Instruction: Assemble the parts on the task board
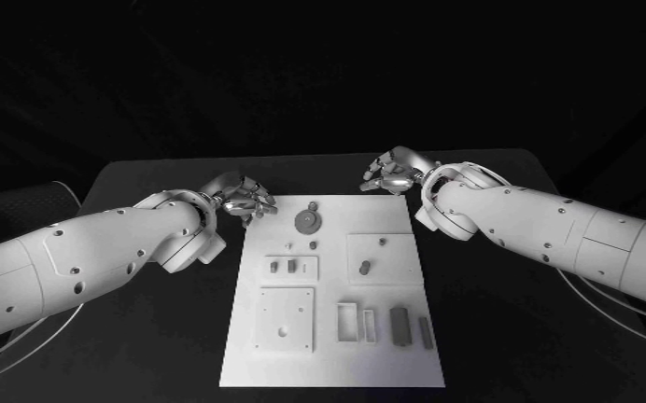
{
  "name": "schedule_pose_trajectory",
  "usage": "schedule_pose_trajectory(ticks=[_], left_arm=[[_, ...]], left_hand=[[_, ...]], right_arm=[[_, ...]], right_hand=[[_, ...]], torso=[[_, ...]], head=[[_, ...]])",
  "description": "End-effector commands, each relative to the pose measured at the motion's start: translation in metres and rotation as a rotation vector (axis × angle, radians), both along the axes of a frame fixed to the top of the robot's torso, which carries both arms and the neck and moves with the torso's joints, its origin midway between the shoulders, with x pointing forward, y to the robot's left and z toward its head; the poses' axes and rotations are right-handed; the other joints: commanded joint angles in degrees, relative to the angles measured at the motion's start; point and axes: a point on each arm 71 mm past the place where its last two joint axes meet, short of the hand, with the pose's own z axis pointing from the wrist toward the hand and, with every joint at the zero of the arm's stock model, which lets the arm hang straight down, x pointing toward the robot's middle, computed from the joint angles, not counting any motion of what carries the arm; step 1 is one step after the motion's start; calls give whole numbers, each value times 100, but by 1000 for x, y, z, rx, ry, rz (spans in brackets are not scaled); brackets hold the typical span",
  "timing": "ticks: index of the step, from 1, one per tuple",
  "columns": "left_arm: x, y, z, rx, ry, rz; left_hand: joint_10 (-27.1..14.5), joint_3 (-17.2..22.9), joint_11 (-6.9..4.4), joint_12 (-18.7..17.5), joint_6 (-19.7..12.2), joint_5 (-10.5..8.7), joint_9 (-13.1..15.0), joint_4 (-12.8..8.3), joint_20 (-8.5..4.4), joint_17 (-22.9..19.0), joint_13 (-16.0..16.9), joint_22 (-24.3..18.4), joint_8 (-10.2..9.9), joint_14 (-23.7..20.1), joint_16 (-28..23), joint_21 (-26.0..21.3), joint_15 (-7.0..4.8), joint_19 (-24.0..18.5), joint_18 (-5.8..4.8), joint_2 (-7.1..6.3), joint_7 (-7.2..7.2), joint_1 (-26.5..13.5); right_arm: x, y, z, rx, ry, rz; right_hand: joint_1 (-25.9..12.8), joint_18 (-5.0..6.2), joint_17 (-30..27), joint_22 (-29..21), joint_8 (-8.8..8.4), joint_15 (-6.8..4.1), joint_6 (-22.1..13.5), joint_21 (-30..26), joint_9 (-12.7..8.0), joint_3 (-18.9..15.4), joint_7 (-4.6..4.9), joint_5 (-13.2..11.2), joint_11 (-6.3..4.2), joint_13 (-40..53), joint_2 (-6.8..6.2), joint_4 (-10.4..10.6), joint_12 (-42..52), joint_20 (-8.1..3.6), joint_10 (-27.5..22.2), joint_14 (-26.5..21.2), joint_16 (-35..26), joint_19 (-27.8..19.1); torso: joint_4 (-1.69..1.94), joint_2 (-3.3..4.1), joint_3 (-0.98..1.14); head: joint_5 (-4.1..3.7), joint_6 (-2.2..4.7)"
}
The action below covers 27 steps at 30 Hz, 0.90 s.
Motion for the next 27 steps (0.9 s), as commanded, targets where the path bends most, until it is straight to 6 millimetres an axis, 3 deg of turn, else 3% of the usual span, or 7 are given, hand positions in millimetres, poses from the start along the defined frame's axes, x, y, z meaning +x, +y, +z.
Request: schedule_pose_trajectory(ticks=[1,3,8,12,20,22,27], left_arm=[[10,1,4,-145,70,-5],[14,5,4,-129,57,0],[24,12,9,-45,-36,-19],[27,5,13,122,-167,-117],[19,-30,18,371,-405,-365],[17,-37,16,430,-437,-420],[13,-48,13,478,-450,-486]], left_hand=[[79,-126,-95,265,-90,-53,-54,107,-98,153,150,152,-8,198,283,232,-74,279,292,-113,5,-185],[110,-380,-74,451,-66,80,-84,30,-120,227,246,162,15,291,411,370,-74,383,344,21,31,-251],[202,-520,-134,668,-45,99,-146,-16,-160,298,334,160,35,464,540,547,-133,537,423,82,-27,-126],[329,-585,-204,909,-21,121,-197,-15,-214,374,454,163,56,686,696,757,-202,728,472,35,-97,163],[553,-691,-321,1356,138,157,-276,-13,-354,525,703,148,141,1173,944,1201,-330,1174,583,-86,-207,564],[664,-649,-357,1325,225,227,-301,4,-378,512,683,111,158,1428,820,1272,-365,1374,628,-106,-240,633],[746,-670,-407,1240,142,226,-378,-5,-371,579,651,101,66,1562,717,1286,-407,1437,615,-195,-295,620]], right_arm=[[0,1,0,7,-1,10],[0,1,0,8,-2,11],[0,0,0,7,-3,8],[0,1,0,8,-4,11],[1,3,0,9,-4,14],[1,4,0,9,-4,15],[1,4,0,10,-4,17]], right_hand=[[-38,78,-8,9,-35,-28,-24,-20,1,11,35,36,14,-9,-6,39,-4,-19,-42,4,-15,16],[-38,78,-8,9,-36,-27,-27,-20,1,11,36,36,15,-9,-6,39,-3,-19,-42,4,-14,17],[-37,78,-8,9,-39,-27,-32,-19,1,12,37,36,16,-9,-4,40,-3,-20,-42,5,-14,19],[-36,78,-8,9,-41,-26,-34,-19,0,13,38,37,17,-9,-3,39,-3,-20,-42,6,-14,19],[-35,78,-8,9,-43,-25,-38,-18,0,15,39,38,17,-9,0,39,-2,-21,-41,7,-13,22],[-35,78,-8,9,-44,-25,-39,-18,1,15,39,38,18,-9,0,39,-1,-21,-41,8,-13,23],[-35,78,-8,9,-45,-25,-40,-17,1,15,40,39,18,-8,1,40,0,-22,-40,9,-12,24]], torso=[[2,3,-4],[-2,3,-1],[7,3,-7],[5,3,-6],[2,8,-13],[-1,8,-12],[-4,8,-9]], head=[[8,12],[8,20],[-14,24],[3,30],[29,26],[41,29],[47,30]])
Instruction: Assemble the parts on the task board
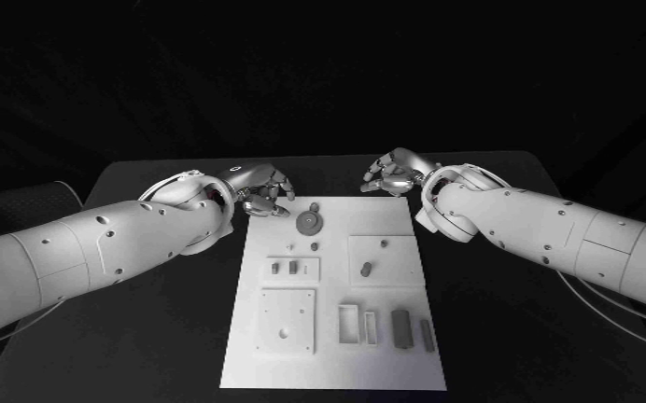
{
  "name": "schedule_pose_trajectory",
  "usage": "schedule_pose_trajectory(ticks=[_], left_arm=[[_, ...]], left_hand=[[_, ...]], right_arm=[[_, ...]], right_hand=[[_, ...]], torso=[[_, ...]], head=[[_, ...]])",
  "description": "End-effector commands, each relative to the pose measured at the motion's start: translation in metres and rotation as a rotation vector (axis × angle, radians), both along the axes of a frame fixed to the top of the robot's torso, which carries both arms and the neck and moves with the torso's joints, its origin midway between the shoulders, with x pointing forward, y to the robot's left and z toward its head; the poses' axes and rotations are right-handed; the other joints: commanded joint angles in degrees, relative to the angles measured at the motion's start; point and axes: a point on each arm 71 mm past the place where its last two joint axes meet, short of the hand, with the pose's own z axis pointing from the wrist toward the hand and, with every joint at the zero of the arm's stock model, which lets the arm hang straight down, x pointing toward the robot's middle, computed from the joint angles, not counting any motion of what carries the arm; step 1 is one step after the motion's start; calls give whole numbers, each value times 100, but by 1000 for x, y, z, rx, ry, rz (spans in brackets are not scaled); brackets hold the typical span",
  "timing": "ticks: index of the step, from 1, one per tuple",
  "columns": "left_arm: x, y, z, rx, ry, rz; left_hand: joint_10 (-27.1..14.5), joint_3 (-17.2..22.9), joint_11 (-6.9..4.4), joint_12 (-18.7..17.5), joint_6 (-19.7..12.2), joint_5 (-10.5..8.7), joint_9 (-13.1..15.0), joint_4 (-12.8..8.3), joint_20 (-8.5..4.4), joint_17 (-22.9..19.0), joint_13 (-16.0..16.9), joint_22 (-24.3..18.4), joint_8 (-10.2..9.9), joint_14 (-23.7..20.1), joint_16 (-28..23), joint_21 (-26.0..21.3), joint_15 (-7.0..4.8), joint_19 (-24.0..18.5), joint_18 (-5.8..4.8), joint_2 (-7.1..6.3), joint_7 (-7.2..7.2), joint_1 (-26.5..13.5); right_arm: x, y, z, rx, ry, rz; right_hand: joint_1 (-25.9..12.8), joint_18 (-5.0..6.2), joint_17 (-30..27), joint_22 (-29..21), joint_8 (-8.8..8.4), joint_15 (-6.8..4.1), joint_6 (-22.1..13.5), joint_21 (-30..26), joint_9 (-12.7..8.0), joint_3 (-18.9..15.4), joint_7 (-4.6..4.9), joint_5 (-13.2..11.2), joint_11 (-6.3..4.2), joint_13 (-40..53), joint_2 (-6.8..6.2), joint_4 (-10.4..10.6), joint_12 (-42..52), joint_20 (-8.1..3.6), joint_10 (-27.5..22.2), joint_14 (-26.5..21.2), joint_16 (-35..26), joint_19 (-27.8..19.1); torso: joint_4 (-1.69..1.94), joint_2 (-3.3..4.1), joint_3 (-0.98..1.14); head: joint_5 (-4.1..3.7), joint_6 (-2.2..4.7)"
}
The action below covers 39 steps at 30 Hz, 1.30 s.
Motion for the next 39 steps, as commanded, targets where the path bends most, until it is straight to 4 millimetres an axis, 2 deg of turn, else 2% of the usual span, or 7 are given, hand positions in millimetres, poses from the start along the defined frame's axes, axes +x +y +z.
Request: schedule_pose_trajectory(ticks=[1,4,6,12,28,30,39], left_arm=[[-9,-14,-2,115,-76,-137],[-14,-21,-4,123,-74,-164],[-17,-26,-4,131,-72,-184],[-24,-38,-7,163,-53,-231],[-26,-53,-23,250,-9,-267],[-26,-53,-26,257,-1,-260],[-25,-56,-32,267,2,-257]], left_hand=[[55,10,-30,-24,-38,11,-28,1,-27,43,-1,90,-43,153,-34,26,-94,65,615,-62,-53,4],[48,14,-74,15,-14,12,-51,-13,-43,181,54,98,-52,222,-24,45,-133,87,617,-67,-104,72],[13,-7,-106,106,-74,3,-98,-11,-61,466,158,106,-113,342,18,77,-163,121,615,-55,-141,115],[35,-28,-133,294,-77,28,-167,-6,-102,834,345,114,-164,502,84,152,-189,191,616,37,-165,162],[-7,-47,-118,359,-136,79,-305,11,-127,1040,461,118,-250,550,82,219,-178,177,605,110,-148,143],[-48,-66,-78,346,19,337,-312,23,-122,1009,478,113,-182,515,43,223,-140,144,600,102,-106,48],[-70,-69,-63,330,-5,326,-369,6,-109,1018,488,108,-218,505,1,227,-127,124,608,126,-91,25]], right_arm=[[0,2,0,3,-4,13],[0,2,0,3,-3,14],[0,2,0,3,-4,14],[0,2,0,3,-4,14],[-1,4,0,5,-4,19],[-1,4,0,5,-4,19],[-1,5,0,6,-4,21]], right_hand=[[-35,78,-8,9,-21,-30,-11,-17,2,-1,30,39,5,-9,2,24,0,-22,-27,15,-12,25],[-35,78,-8,9,-22,-30,-12,-17,3,-1,30,39,6,-9,2,24,0,-22,-27,16,-12,26],[-35,78,-8,9,-22,-29,-12,-17,3,-1,30,39,6,-8,2,24,0,-22,-26,16,-12,26],[-36,78,-8,9,-22,-29,-13,-17,3,-1,31,40,6,-8,2,25,1,-22,-26,17,-11,27],[-40,78,-8,10,-24,-28,-14,-15,5,-1,32,46,7,-8,4,27,3,-24,-26,20,-10,32],[-40,78,-8,10,-24,-28,-14,-15,6,-1,32,46,7,-8,4,27,3,-24,-26,20,-9,33],[-42,78,-8,10,-25,-27,-15,-14,7,-1,32,50,8,-8,4,28,4,-25,-27,22,-9,35]], torso=[[-4,-2,2],[-1,0,0],[2,1,-3],[0,-1,1],[-4,7,5],[-5,9,4],[-5,5,8]], head=[[9,2],[6,17],[4,12],[8,-2],[-3,-50],[-1,-55],[-20,-82]])
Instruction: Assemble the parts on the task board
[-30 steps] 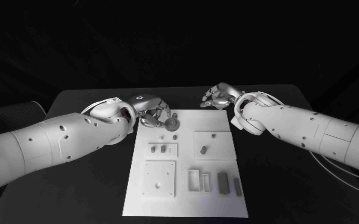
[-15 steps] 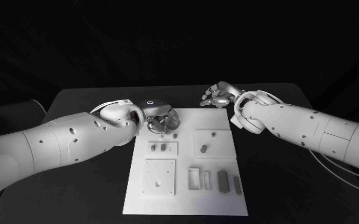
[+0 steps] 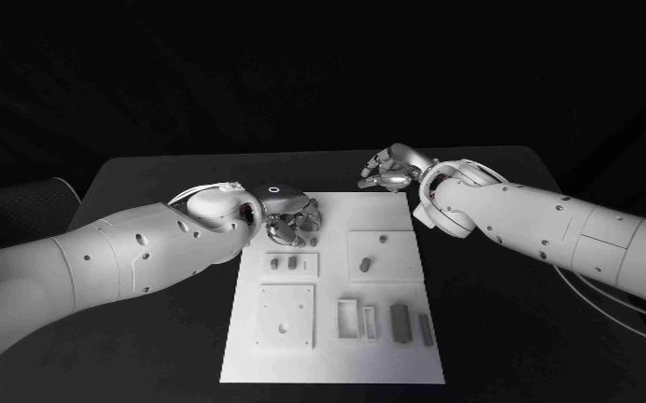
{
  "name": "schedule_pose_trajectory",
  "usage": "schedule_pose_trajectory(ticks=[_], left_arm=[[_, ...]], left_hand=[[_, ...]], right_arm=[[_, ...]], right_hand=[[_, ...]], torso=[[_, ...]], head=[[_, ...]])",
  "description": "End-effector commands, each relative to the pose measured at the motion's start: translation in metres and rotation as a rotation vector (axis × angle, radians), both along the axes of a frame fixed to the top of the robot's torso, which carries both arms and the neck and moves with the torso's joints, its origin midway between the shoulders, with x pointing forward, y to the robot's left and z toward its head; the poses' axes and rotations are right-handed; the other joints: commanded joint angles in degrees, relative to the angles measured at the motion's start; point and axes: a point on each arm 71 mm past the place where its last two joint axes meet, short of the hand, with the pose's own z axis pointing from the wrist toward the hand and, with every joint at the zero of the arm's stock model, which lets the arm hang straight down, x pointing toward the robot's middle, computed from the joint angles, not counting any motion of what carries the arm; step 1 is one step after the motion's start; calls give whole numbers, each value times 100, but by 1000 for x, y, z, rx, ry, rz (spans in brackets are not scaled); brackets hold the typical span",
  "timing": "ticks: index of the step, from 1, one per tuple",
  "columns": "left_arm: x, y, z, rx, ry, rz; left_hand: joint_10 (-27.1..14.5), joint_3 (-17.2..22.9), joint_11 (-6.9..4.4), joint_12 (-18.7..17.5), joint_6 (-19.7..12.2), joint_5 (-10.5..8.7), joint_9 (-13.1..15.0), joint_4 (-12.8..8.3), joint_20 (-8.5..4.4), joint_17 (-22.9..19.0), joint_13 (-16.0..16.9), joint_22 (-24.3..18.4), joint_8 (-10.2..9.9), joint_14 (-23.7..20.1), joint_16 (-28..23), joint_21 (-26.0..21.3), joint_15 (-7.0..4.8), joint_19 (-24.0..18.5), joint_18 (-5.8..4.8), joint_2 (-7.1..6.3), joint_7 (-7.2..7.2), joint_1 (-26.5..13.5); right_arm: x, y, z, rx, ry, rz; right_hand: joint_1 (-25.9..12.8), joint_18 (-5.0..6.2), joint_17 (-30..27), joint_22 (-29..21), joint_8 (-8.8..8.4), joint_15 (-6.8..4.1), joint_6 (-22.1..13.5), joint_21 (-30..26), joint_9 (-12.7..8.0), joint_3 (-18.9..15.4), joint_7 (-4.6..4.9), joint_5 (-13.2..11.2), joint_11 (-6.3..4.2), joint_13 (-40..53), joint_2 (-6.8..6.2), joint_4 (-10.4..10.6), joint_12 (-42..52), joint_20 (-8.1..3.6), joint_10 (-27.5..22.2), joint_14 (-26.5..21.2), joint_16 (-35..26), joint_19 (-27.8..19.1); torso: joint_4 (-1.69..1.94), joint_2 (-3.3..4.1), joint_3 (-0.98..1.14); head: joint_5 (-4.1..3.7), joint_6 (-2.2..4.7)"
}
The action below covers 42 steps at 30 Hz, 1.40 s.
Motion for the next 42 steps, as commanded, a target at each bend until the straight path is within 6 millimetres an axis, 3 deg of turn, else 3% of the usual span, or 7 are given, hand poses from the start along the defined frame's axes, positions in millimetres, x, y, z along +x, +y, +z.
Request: schedule_pose_trajectory(ticks=[1,20,30,38,42], left_arm=[[-1,-2,-3,23,1,-7],[0,-6,-6,12,-14,-2],[-1,-11,-13,19,-7,-3],[0,-11,-18,28,-1,6],[-1,-10,-18,27,0,7]], left_hand=[[-38,-19,-11,6,39,-7,-8,-11,-9,7,6,110,-32,-4,-25,24,12,-38,595,32,66,-43],[-25,37,31,3,112,-9,-56,15,15,157,20,112,-21,50,-33,49,50,-41,608,181,112,-52],[-19,52,50,3,133,-9,-73,3,26,210,24,114,-19,67,-33,60,66,-44,616,215,133,-42],[-15,61,65,2,166,-9,-82,1,39,241,28,115,-8,75,-35,69,81,-46,623,244,148,-41],[-14,67,71,1,187,-9,-87,-5,46,244,29,115,-1,73,-40,73,87,-48,628,251,154,-34]], right_arm=[[-1,2,0,3,-3,13],[-1,4,0,4,-2,16],[-2,4,1,5,-3,18],[-2,5,1,6,-2,20],[-2,5,1,6,-2,21]], right_hand=[[-41,77,-8,10,-25,-17,-18,-14,8,-1,36,28,10,-8,4,28,4,-25,-29,12,-9,35],[-44,77,-8,10,-26,-17,-18,-14,11,-1,36,34,10,-7,3,28,5,-26,-29,14,-8,38],[-45,77,-8,10,-26,-17,-17,-14,12,-1,36,35,10,-7,2,28,6,-27,-29,15,-8,39],[-45,77,-9,10,-27,-17,-17,-14,13,0,36,36,10,-7,2,28,7,-27,-29,15,-8,40],[-45,77,-9,10,-27,-17,-17,-14,14,0,36,36,10,-7,1,28,7,-28,-30,16,-8,40]], torso=[[-2,0,3],[1,-7,5],[4,-2,0],[-4,-5,11],[7,-11,9]], head=[[-8,-8],[-38,-30],[-93,-36],[-106,-55],[-161,-59]])
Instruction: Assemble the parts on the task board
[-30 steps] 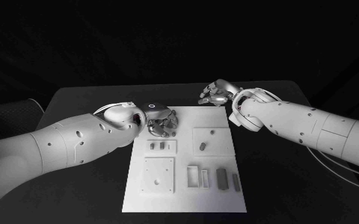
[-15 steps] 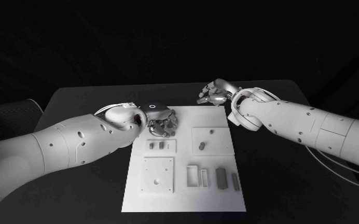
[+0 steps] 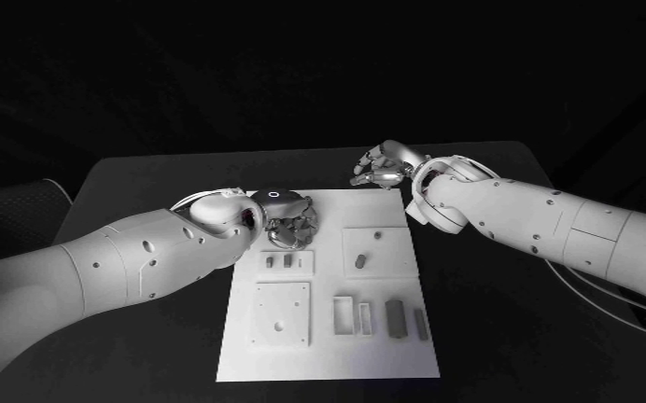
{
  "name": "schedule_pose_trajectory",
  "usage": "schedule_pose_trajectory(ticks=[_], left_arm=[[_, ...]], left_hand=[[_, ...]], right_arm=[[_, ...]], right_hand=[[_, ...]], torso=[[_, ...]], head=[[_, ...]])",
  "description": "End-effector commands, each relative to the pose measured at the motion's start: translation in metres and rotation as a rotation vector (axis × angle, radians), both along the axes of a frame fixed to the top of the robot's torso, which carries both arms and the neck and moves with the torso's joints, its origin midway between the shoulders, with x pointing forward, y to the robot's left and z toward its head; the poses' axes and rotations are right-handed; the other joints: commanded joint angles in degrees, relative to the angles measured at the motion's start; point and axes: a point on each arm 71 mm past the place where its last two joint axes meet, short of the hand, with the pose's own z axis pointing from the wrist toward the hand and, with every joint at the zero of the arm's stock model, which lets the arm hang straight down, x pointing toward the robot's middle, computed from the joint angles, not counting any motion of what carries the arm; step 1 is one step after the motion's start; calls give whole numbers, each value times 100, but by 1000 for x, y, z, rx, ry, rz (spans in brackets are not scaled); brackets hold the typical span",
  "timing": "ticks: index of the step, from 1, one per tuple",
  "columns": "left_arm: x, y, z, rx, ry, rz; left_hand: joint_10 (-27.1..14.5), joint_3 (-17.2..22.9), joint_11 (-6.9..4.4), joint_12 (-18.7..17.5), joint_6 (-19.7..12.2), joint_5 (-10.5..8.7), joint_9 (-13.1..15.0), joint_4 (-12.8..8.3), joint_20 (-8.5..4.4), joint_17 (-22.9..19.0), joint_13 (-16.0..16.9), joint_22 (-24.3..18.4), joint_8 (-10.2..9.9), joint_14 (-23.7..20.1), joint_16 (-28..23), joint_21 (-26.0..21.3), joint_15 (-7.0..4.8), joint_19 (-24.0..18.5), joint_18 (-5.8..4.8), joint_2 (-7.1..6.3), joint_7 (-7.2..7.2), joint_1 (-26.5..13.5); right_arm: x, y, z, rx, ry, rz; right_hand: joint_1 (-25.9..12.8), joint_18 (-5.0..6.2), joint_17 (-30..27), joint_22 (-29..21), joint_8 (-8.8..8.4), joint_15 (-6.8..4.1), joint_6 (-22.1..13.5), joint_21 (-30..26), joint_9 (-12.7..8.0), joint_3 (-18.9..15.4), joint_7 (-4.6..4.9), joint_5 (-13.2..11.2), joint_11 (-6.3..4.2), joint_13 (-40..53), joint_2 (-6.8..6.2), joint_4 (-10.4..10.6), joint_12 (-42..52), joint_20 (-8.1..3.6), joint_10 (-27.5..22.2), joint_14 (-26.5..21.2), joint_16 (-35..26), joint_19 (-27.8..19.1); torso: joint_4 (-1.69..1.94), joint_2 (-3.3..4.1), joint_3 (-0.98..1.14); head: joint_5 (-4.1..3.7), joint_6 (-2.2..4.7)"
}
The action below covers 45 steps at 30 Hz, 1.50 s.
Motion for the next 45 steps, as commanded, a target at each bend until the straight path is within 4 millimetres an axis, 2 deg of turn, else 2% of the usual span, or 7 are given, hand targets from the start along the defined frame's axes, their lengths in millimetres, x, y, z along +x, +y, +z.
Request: schedule_pose_trajectory(ticks=[1,7,18,45], left_arm=[[-1,-1,-1,5,-2,-3],[-1,-2,-1,3,-3,-3],[-1,-2,-2,3,-4,-2],[-2,-4,-3,1,0,-12]], left_hand=[[6,37,51,1,119,-8,-6,-6,14,4,6,113,0,29,-38,30,10,-37,637,58,104,12],[6,49,63,-2,179,-3,-12,-3,28,34,9,113,24,36,-44,39,21,-41,646,93,117,13],[14,68,95,-1,317,8,-30,24,61,128,21,114,72,65,-53,67,53,-48,665,244,150,-45],[28,65,103,-2,337,5,-65,8,79,200,27,114,60,85,-61,94,63,-56,682,260,158,-73]], right_arm=[[-1,1,0,2,-2,10],[-1,2,0,3,-3,12],[-1,2,0,2,-2,12],[0,3,0,2,-1,13]], right_hand=[[-45,77,-9,10,-27,-22,4,-14,10,0,33,36,5,-7,1,28,7,-16,-24,20,-9,9],[-46,77,-9,10,-27,-22,5,-14,11,0,33,37,5,-7,2,28,7,-16,-25,20,-9,9],[-47,77,-9,10,-27,-22,5,-14,12,0,33,37,5,-7,2,29,8,-16,-24,21,-8,10],[-47,77,-9,11,-28,-21,6,-14,15,2,33,38,5,-6,4,29,11,-18,-24,22,-8,11]], torso=[[9,-7,2],[7,-9,0],[10,-8,-6],[9,-10,-2]], head=[[-43,-3],[-38,-9],[-16,-16],[-26,-9]])
